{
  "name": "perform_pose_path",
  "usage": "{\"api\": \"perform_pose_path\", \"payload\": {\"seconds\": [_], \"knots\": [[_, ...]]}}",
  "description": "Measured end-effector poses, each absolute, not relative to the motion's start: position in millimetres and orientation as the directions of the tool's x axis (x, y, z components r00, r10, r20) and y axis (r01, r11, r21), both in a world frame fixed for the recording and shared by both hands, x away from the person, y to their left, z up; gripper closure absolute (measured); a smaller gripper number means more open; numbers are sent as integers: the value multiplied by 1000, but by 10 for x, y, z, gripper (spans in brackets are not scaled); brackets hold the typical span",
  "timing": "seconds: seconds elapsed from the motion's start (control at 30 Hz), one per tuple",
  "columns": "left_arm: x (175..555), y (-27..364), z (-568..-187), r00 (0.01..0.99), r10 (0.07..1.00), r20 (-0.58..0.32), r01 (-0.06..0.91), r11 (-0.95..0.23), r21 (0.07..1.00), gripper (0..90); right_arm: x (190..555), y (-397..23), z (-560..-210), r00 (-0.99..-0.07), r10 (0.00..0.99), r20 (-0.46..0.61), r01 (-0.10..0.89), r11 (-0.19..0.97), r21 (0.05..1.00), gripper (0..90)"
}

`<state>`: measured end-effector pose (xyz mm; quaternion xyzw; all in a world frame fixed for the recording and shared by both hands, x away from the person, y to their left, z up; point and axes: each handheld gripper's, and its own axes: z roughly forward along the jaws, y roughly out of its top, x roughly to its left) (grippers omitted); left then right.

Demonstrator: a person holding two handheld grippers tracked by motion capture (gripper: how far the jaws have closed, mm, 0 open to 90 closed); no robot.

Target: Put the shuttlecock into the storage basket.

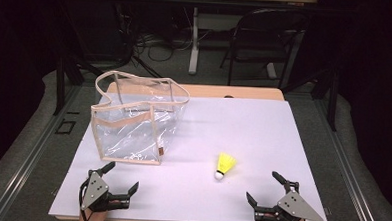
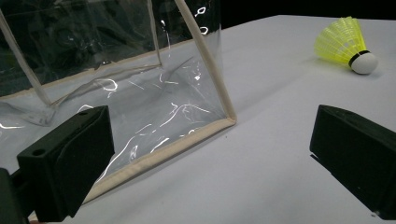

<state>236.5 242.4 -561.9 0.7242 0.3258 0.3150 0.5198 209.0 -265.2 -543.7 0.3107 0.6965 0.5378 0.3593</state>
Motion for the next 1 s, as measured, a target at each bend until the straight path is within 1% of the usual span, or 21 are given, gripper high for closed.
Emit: {"api": "perform_pose_path", "payload": {"seconds": [0.37, 0.67, 1.0], "knots": [[2323, 2358, -5601, 601, 790, 121, 161, -268, 950, 0, 2163, -2624, -5445, -566, 811, -151, 64, 225, 972, 2], [2334, 2301, -5592, 620, 779, 91, 186, -258, 948, 0, 2193, -2599, -5445, -573, 806, -150, 73, 232, 970, 3], [2385, 2157, -5545, 638, 765, 85, 202, -273, 941, 0, 2212, -2582, -5452, -573, 806, -145, 83, 234, 969, 4]]}}
